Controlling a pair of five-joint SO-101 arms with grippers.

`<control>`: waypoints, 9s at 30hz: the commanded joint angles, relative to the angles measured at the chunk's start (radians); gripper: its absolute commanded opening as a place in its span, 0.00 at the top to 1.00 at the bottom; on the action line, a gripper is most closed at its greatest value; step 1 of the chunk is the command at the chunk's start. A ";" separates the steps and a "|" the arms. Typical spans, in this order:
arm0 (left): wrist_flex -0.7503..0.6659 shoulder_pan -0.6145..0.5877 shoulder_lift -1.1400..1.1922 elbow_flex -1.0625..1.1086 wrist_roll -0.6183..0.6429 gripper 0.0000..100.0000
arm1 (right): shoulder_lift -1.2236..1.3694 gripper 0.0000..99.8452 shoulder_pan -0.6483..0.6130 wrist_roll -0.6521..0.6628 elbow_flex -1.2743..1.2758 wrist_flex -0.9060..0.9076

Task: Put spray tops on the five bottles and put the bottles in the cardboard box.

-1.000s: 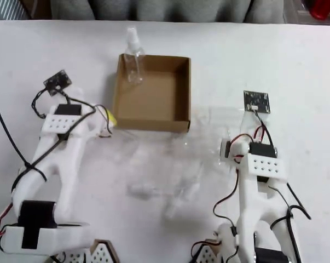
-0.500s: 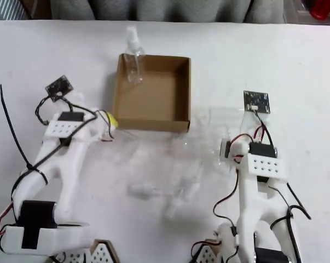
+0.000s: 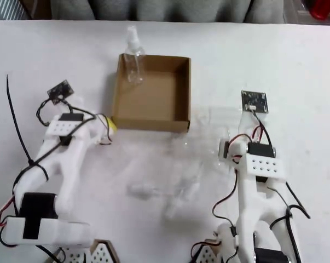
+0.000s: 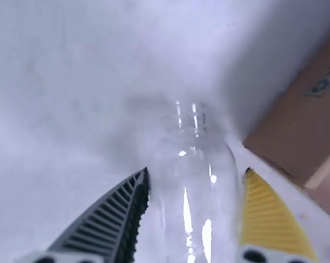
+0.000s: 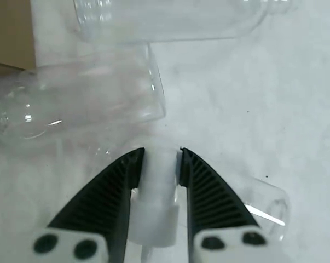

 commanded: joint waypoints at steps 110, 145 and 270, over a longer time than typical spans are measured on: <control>-0.236 0.280 -1.797 0.806 -0.600 0.98 | -0.435 0.98 -0.819 -0.012 -0.282 -1.399; -0.226 0.288 -1.797 0.848 -0.601 0.98 | -0.068 0.98 -0.788 -0.012 -0.288 -1.584; -0.345 0.232 -1.797 0.924 -0.601 0.98 | 0.478 0.98 -0.786 -0.112 -1.425 0.466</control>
